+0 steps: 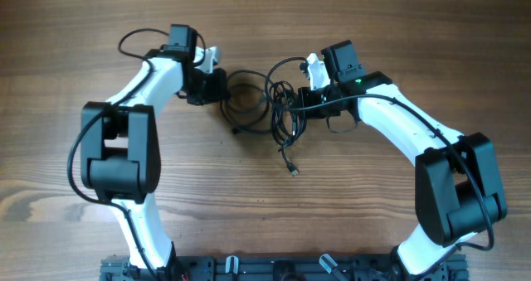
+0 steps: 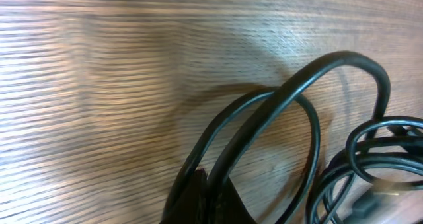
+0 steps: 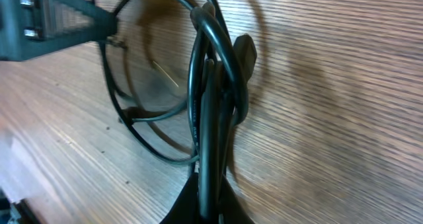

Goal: Untangle cables

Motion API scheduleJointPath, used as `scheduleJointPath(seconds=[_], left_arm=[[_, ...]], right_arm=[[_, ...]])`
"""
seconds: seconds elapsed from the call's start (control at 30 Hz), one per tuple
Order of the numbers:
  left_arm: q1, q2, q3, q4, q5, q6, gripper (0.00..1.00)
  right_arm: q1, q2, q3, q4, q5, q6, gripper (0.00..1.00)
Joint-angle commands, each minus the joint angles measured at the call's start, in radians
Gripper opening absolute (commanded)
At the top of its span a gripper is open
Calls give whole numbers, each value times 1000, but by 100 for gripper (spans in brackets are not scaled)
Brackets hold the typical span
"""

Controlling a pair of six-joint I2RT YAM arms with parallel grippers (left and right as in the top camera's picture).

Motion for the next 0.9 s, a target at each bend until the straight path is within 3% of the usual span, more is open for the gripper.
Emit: scheduleJointPath(seconds=[0.0, 0.13, 0.87], left_arm=[[59, -6, -2, -1, 153, -16, 4], [89, -5, -2, -12, 221, -16, 4], [88, -5, -2, -12, 197, -17, 4]], right_arm=[[-2, 10, -16, -2, 61, 12, 5], [-2, 10, -16, 0, 61, 13, 5], [-2, 10, -16, 2, 38, 2, 4]])
